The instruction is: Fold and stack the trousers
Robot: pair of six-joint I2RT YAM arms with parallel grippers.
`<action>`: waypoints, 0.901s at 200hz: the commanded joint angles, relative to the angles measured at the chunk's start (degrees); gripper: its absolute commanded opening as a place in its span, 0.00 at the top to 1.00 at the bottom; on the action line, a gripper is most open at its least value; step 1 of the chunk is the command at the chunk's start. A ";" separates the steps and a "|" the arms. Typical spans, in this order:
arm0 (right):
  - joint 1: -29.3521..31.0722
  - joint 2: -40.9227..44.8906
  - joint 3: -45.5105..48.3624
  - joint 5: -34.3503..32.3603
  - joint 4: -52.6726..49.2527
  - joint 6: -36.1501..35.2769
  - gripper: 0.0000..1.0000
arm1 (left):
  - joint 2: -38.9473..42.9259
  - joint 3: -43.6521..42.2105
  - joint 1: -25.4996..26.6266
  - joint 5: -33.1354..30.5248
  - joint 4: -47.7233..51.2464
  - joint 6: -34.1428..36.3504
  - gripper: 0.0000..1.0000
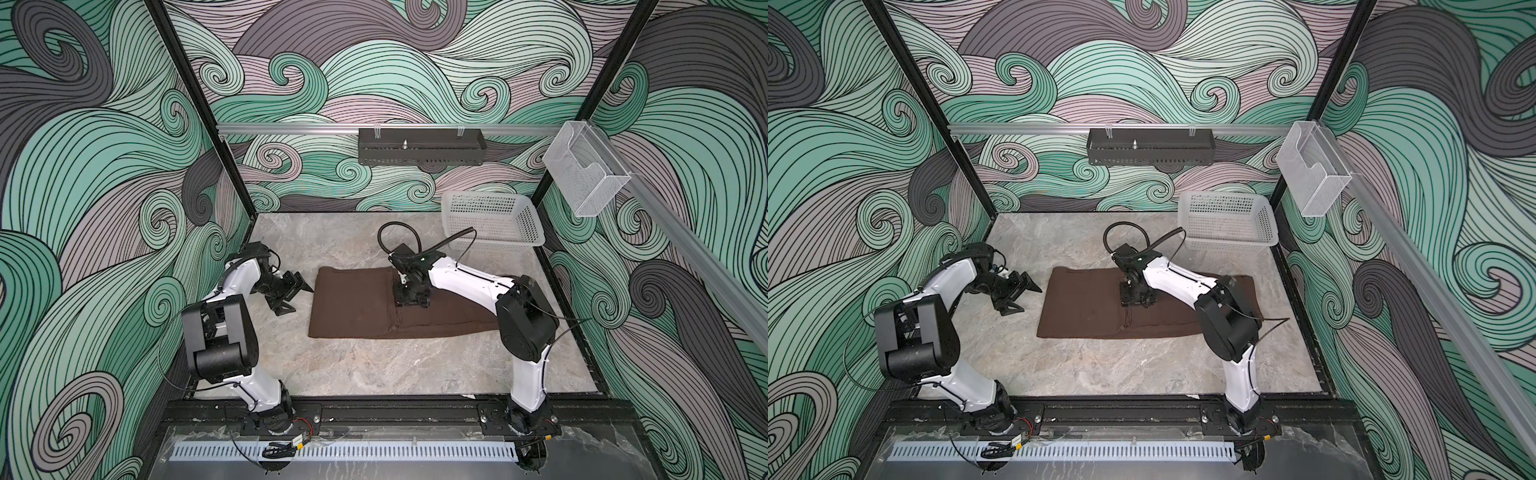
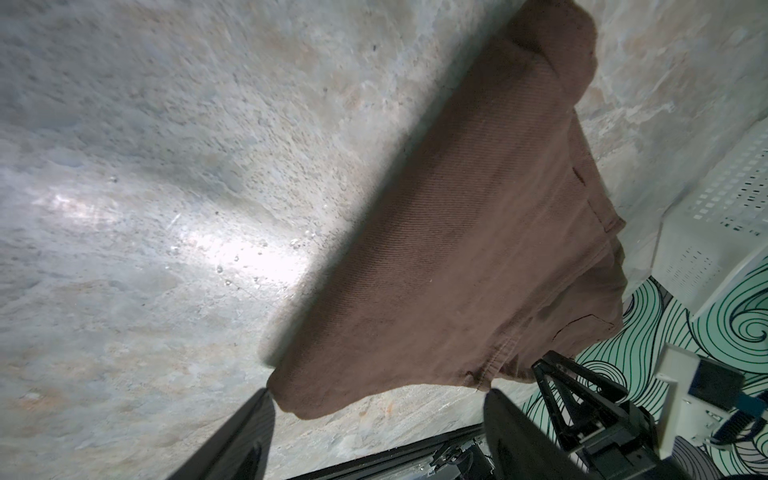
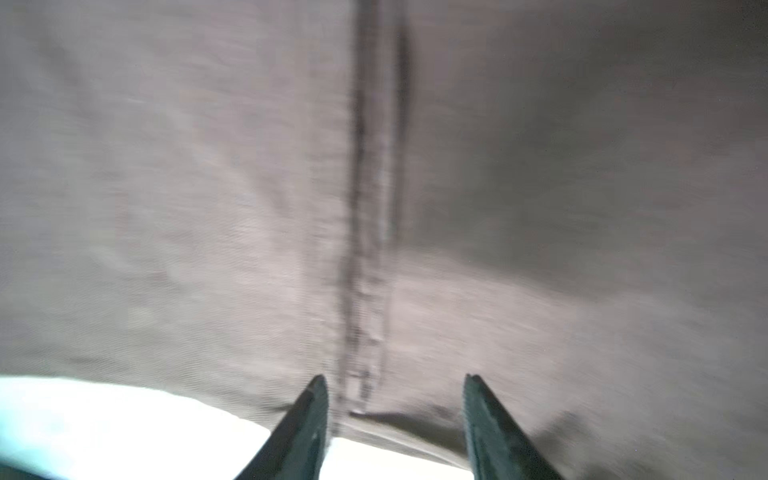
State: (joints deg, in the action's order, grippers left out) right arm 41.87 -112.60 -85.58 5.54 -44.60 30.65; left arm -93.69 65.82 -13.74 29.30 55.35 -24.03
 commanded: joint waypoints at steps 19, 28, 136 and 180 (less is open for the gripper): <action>-1.69 -4.47 -1.23 5.98 5.71 0.66 0.40 | 0.53 1.24 0.12 -2.04 1.31 -0.19 0.18; -2.11 -5.41 -1.51 5.98 6.05 1.09 0.39 | 0.61 1.48 0.14 -2.21 1.64 -0.02 0.18; -2.76 -6.74 -2.00 9.52 9.63 3.57 0.91 | 0.80 2.02 0.11 -2.25 1.94 0.80 0.18; -2.71 -3.82 -2.23 8.85 8.52 3.89 1.00 | 1.44 2.03 0.03 -2.33 2.42 1.40 0.18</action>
State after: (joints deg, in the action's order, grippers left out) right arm 38.98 -119.77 -86.67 14.81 -35.03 34.30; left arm -93.65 65.87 -13.74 27.55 55.79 -23.68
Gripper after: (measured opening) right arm 0.049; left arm 0.817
